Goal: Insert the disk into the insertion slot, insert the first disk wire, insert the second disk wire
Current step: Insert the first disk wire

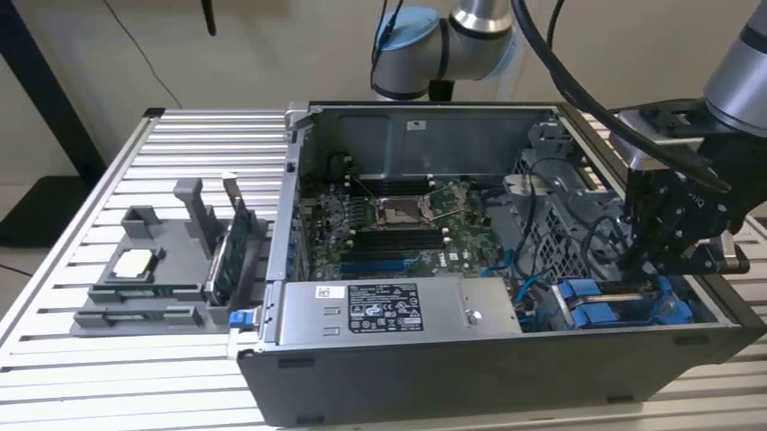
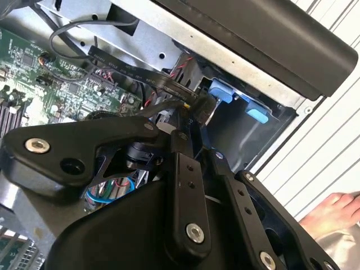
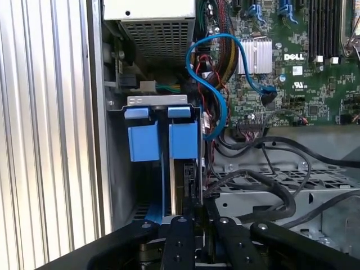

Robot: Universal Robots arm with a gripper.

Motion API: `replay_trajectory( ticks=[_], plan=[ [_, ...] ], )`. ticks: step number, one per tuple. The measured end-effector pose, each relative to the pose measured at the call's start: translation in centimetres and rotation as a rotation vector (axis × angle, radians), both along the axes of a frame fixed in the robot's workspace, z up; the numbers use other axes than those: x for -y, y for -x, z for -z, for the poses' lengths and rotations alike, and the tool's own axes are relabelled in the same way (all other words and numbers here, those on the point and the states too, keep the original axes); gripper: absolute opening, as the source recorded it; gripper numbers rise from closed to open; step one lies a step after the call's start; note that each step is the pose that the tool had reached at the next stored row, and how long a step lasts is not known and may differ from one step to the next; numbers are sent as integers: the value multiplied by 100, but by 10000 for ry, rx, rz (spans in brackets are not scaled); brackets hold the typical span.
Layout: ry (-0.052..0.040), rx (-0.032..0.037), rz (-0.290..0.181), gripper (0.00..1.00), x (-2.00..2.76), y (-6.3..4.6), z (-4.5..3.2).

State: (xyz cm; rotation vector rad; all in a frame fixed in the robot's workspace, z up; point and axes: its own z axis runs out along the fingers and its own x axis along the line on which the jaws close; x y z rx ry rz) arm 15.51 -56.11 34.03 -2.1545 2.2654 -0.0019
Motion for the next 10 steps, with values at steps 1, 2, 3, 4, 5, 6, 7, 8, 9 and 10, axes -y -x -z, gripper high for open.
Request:
replay_trajectory(
  ticks=[1,2,3,4,5,6,7,8,9,10],
  plan=[
    [3,0,4,19,1,-4,3],
    [4,0,8,19,1,-8,8],
    [2,0,13,19,3,-11,10],
    [1,0,20,19,3,-13,11],
    [-1,0,29,19,3,-13,12],
    [-3,0,39,19,4,-13,13],
    [-6,-1,48,19,5,-13,11],
    [-12,-3,54,19,6,-14,10],
    [-20,-5,57,19,8,-14,8],
    [-28,-10,60,19,10,-14,5]
  ],
)
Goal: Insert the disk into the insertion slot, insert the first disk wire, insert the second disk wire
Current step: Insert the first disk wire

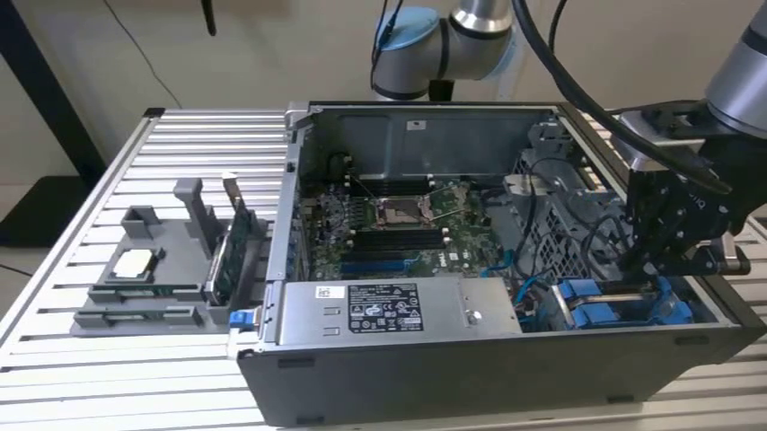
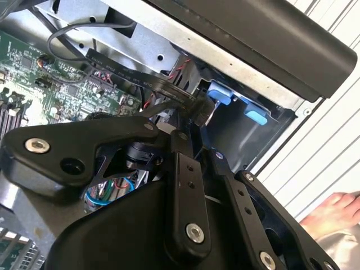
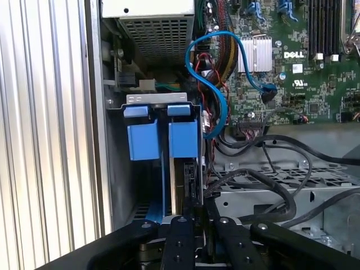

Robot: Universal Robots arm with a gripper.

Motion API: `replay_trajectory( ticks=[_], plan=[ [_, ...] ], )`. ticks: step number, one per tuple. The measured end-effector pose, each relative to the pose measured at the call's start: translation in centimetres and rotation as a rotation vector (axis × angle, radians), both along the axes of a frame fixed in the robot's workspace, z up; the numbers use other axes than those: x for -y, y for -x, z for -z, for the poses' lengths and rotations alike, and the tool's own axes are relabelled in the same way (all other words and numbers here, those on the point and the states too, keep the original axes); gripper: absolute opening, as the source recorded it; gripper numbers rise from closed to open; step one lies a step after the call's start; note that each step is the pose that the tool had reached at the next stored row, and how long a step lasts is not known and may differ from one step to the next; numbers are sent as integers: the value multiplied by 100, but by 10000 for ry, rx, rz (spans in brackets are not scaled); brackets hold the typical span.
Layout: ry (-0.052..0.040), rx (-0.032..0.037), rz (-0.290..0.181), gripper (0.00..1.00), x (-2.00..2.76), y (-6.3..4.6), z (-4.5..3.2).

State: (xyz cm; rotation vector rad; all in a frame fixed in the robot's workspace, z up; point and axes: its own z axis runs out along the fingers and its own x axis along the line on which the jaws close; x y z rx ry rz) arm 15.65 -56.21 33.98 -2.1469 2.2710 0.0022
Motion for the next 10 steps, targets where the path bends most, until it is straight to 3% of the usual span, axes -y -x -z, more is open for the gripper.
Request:
replay_trajectory(
  ticks=[10],
  plan=[
    [-20,-11,3,19,28,-5,-20]
  ],
)
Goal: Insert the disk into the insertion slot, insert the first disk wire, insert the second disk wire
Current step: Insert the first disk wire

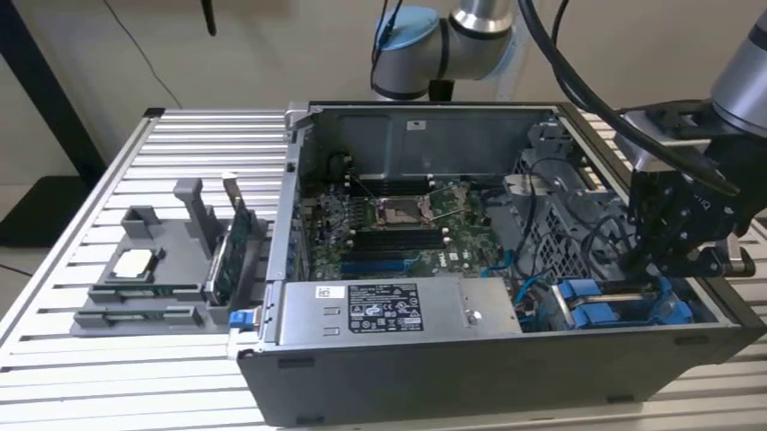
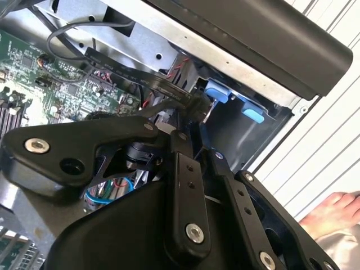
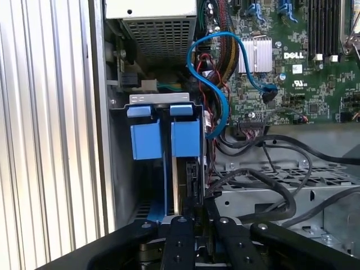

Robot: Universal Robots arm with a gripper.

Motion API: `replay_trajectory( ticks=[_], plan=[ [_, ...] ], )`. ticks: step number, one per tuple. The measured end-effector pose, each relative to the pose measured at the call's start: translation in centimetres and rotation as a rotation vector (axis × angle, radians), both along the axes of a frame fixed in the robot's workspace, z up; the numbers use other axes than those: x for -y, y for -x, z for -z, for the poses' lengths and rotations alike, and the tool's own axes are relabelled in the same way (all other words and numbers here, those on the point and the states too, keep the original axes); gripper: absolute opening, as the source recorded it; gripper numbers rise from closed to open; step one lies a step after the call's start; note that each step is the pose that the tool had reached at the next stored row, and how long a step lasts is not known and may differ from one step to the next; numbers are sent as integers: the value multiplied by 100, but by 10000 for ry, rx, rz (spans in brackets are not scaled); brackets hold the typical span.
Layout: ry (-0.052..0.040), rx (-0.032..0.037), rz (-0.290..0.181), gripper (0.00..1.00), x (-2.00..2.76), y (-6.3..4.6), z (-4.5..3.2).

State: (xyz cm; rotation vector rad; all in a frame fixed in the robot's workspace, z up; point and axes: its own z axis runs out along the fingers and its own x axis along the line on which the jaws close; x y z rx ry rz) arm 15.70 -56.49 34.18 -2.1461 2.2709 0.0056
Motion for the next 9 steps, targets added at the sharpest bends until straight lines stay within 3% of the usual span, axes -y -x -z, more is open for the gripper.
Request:
replay_trajectory(
  ticks=[9],
  plan=[
    [-30,10,0,19,0,0,42]
  ],
)
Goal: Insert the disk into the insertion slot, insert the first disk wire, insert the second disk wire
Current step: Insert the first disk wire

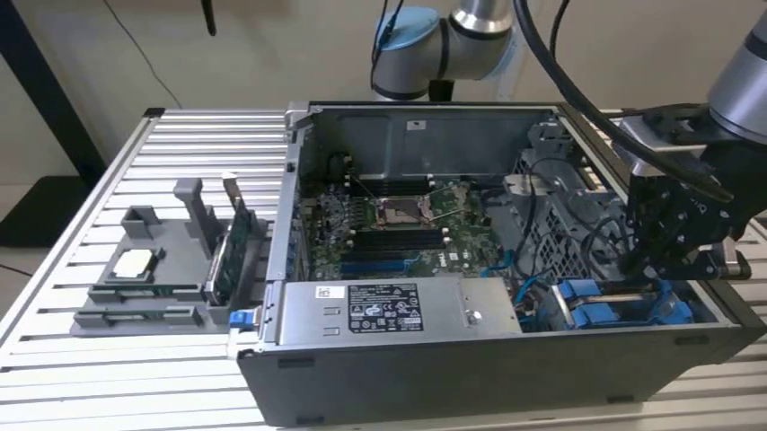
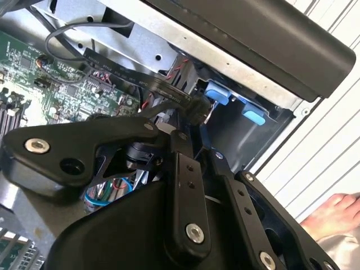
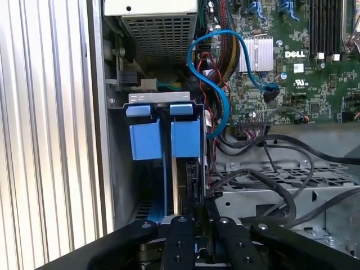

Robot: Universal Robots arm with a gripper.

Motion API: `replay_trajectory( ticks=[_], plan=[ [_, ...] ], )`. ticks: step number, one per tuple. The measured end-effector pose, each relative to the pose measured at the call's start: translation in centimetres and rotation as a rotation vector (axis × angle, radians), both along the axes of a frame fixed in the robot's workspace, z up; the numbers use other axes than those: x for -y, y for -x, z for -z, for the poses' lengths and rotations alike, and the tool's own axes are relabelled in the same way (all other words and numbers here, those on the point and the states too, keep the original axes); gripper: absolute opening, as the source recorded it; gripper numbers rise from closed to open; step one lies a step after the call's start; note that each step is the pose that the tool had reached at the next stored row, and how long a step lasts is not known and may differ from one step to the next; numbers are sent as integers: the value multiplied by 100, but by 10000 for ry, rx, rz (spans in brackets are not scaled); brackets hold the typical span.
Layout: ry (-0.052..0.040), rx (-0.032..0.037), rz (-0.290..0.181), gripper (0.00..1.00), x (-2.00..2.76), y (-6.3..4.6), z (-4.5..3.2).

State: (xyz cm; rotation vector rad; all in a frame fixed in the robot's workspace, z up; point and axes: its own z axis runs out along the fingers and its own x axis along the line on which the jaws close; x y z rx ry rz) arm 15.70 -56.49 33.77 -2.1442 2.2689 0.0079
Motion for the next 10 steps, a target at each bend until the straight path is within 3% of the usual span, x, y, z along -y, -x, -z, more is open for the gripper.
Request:
replay_trajectory(
  ticks=[7,9,10],
  plan=[
    [-14,4,0,20,0,1,44],
    [-39,5,0,20,0,0,23],
    [-48,5,-1,27,0,0,-11]
  ],
)
